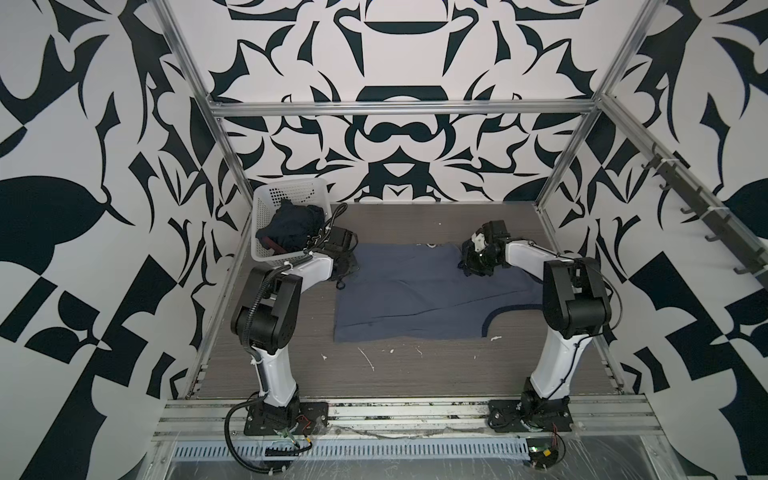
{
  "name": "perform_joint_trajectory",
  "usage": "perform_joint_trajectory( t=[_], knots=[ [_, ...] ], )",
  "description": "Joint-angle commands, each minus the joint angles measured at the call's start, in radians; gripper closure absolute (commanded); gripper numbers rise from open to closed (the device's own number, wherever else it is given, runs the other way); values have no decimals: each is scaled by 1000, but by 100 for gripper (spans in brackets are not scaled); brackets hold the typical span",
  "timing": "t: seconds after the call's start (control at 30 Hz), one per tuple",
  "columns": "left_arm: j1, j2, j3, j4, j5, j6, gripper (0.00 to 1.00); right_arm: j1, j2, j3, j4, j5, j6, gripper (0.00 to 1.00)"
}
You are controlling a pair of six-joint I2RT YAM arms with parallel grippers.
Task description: Fold and stack the tank tops
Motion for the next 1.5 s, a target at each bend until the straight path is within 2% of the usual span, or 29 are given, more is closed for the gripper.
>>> perform_joint_trajectory(
  t=[0.0,0.13,0.43,0.57,0.63,0.8,0.9,1.0,1.1,1.17,1.3,1.47],
  knots=[
    [6,1,-14,-30,12,-9,83,0,-5,15,-26,-11,-3,64],
    [8,13,-17,-51,1,-9,80,2,3,11,-20,-16,-4,62],
    [9,18,-21,-67,9,-15,75,2,8,21,-23,-22,0,64],
    [10,24,-5,-117,-19,-18,65,6,13,26,-24,-24,5,64],
    [11,14,-23,-109,-18,-17,64,8,12,26,-26,-22,3,62],
    [13,7,-48,-77,12,-17,69,12,13,26,-26,-21,1,63],
    [13,14,-49,-65,32,-18,77,15,12,26,-26,-25,1,70],
    [13,12,-51,-59,36,-18,84,15,4,26,-26,-22,2,81],
    [13,4,-51,-61,35,-18,90,15,-8,30,-32,-21,4,85],
    [13,-1,-52,-64,34,-17,89,16,-16,32,-35,-14,3,86],
    [13,-19,-69,-86,14,-14,74,15,-15,38,-46,-13,0,79],
    [18,-36,-115,-64,29,-1,73,15,-17,31,-43,-9,-3,79]
  ],
)
